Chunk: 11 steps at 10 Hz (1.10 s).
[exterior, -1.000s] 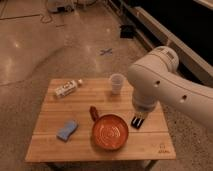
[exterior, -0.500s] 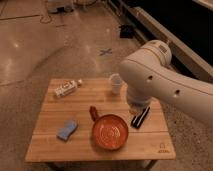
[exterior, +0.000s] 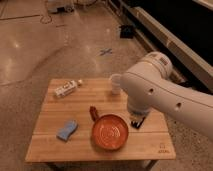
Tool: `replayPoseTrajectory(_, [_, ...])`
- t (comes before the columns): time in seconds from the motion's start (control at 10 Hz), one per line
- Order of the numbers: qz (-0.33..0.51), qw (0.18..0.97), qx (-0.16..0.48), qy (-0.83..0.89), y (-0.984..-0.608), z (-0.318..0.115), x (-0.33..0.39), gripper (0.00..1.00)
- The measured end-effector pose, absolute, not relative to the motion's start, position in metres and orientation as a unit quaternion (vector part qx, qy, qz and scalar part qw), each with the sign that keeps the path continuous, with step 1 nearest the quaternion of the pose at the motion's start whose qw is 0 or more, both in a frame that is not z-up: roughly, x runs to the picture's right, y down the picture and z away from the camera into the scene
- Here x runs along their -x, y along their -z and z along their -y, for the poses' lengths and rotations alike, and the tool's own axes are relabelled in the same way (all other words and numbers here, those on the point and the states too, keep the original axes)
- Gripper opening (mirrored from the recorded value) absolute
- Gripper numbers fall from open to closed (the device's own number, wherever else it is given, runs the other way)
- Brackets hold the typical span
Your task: Place the eraser in the ceramic cup
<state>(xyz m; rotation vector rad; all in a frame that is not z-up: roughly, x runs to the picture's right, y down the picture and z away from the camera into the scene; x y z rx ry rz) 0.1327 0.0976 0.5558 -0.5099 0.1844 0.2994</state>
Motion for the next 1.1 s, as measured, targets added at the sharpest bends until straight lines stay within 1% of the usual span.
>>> replayPoseTrajectory(0.1, [-0.080,0.956,0.249,-0.136,-0.564,-0.096,-0.136,0.63])
replayPoseTrajectory(0.3, [-0.065,0.960,0.248,-0.116,-0.587,-0.085,-0.133,0.78])
replayPoseTrajectory(0.4, [-0.054,0.961,0.248,-0.107,-0.605,-0.075,-0.134,0.80])
replayPoseTrajectory(0.7, [-0.028,0.965,0.245,-0.085,-0.658,-0.045,-0.159,0.80])
replayPoseTrajectory(1.1, [-0.022,0.963,0.252,-0.091,-0.706,-0.028,-0.213,0.80])
